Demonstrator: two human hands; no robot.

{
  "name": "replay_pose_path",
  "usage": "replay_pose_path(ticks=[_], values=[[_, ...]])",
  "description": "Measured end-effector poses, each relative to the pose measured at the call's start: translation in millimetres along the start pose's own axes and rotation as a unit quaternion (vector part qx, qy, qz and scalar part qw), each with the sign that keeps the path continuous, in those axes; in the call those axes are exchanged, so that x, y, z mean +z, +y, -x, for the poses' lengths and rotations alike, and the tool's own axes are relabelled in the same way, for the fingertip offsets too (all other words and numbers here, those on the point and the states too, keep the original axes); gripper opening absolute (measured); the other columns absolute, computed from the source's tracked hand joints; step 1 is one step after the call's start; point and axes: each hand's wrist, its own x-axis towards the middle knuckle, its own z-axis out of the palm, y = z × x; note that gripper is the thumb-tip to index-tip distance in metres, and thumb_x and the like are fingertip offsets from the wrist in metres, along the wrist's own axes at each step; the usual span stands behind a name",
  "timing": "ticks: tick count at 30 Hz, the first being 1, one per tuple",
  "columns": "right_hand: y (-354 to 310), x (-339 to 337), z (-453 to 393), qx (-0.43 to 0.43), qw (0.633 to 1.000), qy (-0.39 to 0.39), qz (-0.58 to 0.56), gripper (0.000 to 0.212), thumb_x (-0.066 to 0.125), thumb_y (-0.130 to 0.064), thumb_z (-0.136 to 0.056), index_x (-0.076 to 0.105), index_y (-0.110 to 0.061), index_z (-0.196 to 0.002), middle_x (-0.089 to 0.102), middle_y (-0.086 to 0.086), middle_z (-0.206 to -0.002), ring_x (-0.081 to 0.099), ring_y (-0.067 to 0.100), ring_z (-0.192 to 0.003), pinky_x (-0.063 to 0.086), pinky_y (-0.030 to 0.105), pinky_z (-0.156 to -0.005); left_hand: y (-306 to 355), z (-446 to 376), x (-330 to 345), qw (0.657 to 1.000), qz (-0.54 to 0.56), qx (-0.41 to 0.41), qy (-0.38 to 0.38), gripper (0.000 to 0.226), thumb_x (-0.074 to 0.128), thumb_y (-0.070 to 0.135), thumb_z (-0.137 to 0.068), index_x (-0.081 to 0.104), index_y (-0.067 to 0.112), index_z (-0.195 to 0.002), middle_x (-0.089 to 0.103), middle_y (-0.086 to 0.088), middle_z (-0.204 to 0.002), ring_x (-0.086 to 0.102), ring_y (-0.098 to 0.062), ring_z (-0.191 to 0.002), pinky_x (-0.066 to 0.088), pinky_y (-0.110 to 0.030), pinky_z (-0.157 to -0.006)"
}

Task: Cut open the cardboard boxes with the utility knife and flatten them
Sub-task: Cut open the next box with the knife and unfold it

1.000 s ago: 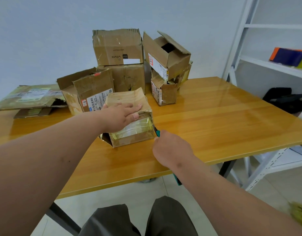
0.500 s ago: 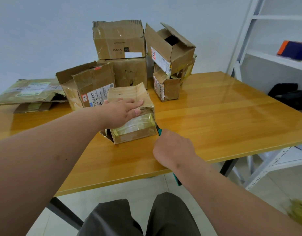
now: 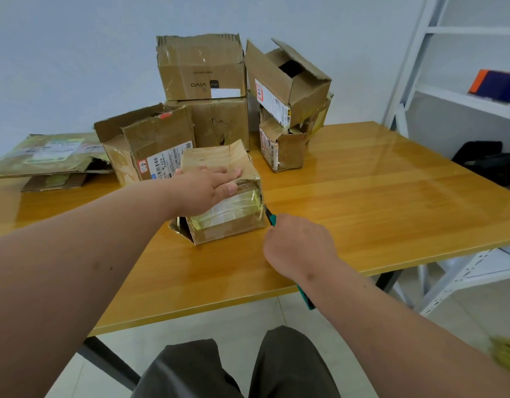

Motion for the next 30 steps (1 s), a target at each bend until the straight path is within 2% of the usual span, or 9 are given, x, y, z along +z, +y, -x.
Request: replay_pose_path(ticks=[6, 10, 12, 16, 18, 21, 24, 28, 30], values=[[4.5, 4.2, -2.6, -0.02, 1.0, 0.023, -0.009, 0.026, 0.036, -0.029, -0.097, 0.033, -0.026, -0.072, 0.048, -0.007, -0.071, 0.049, 0.014, -0.064, 0.036, 0.035, -0.06, -0.8, -1.1, 1.7, 1.0, 0.005, 0.004, 0.005, 0.052, 0.02, 0.052, -0.1, 0.01, 0.046, -0.151, 0.008, 0.012, -0.162, 0.003, -0.021, -0.149, 0.004, -0.058, -0.117], [-0.8, 3.7, -8.5, -0.004, 1.0, 0.012, -0.023, 0.021, 0.042, -0.024, -0.093, 0.037, -0.026, -0.072, 0.051, -0.006, -0.071, 0.05, 0.015, -0.065, 0.038, 0.034, -0.061, 0.1, -0.9, 2.2, 1.0, 0.005, 0.003, 0.009, 0.051, 0.02, 0.052, -0.1, 0.01, 0.046, -0.151, 0.009, 0.012, -0.162, 0.004, -0.02, -0.149, 0.004, -0.059, -0.117], [-1.2, 5.3, -7.2, 0.011, 1.0, 0.004, -0.013, 0.021, 0.041, -0.021, -0.092, 0.036, -0.026, -0.072, 0.05, -0.006, -0.069, 0.049, 0.014, -0.064, 0.04, 0.036, -0.065, 0.3, -0.8, 2.6, 1.0, 0.003, 0.003, 0.011, 0.051, 0.021, 0.052, -0.1, 0.011, 0.046, -0.15, 0.009, 0.013, -0.161, 0.004, -0.021, -0.149, 0.004, -0.059, -0.117], [-4.9, 3.9, -5.0, 0.027, 0.999, -0.023, 0.016, 0.019, 0.04, -0.014, -0.086, 0.033, -0.025, -0.072, 0.049, -0.005, -0.068, 0.044, 0.014, -0.062, 0.045, 0.042, -0.082, 0.8, -1.1, 3.0, 1.0, -0.003, 0.001, 0.011, 0.052, 0.02, 0.052, -0.1, 0.01, 0.046, -0.151, 0.008, 0.012, -0.162, 0.004, -0.022, -0.149, 0.004, -0.06, -0.116], [-8.0, 2.4, -4.7, 0.027, 0.998, -0.041, 0.031, 0.018, 0.04, -0.012, -0.084, 0.034, -0.024, -0.072, 0.051, -0.004, -0.07, 0.045, 0.015, -0.062, 0.044, 0.041, -0.084, 1.4, -0.4, 3.2, 1.0, -0.002, 0.0, 0.011, 0.052, 0.02, 0.052, -0.101, 0.01, 0.046, -0.151, 0.009, 0.012, -0.162, 0.004, -0.022, -0.149, 0.004, -0.06, -0.116], [-11.0, 3.0, -4.3, 0.026, 0.997, -0.057, 0.035, 0.016, 0.04, -0.013, -0.085, 0.038, -0.022, -0.072, 0.053, -0.003, -0.071, 0.049, 0.016, -0.064, 0.044, 0.037, -0.076, 2.3, 1.0, 2.9, 1.0, 0.004, -0.002, 0.009, 0.052, 0.021, 0.052, -0.101, 0.01, 0.046, -0.151, 0.009, 0.012, -0.162, 0.003, -0.022, -0.149, 0.004, -0.06, -0.117], [-14.3, 1.0, -6.9, 0.051, 0.995, -0.083, 0.012, 0.013, 0.042, -0.012, -0.082, 0.048, -0.021, -0.073, 0.058, -0.001, -0.071, 0.055, 0.018, -0.065, 0.044, 0.033, -0.062, 3.2, 1.7, 2.3, 1.0, 0.0, -0.005, 0.007, 0.052, 0.02, 0.052, -0.1, 0.009, 0.046, -0.151, 0.008, 0.012, -0.162, 0.002, -0.023, -0.149, 0.004, -0.06, -0.116], [-14.2, 0.2, -8.8, 0.06, 0.992, -0.108, 0.016, 0.014, 0.042, -0.013, -0.079, 0.052, -0.019, -0.072, 0.06, 0.0, -0.07, 0.057, 0.018, -0.065, 0.044, 0.032, -0.058, 4.1, 1.9, 2.6, 1.0, -0.001, -0.007, 0.003, 0.052, 0.019, 0.053, -0.1, 0.009, 0.046, -0.151, 0.007, 0.012, -0.162, 0.002, -0.023, -0.149, 0.004, -0.06, -0.116], [-10.8, 0.1, -9.3, 0.06, 0.984, -0.164, 0.03, 0.016, 0.04, -0.011, -0.078, 0.052, -0.017, -0.069, 0.057, 0.002, -0.069, 0.054, 0.019, -0.063, 0.042, 0.032, -0.056, 3.1, 2.3, 1.8, 1.0, 0.001, -0.008, 0.002, 0.052, 0.019, 0.053, -0.1, 0.008, 0.046, -0.151, 0.007, 0.011, -0.162, 0.002, -0.023, -0.149, 0.004, -0.059, -0.117]])
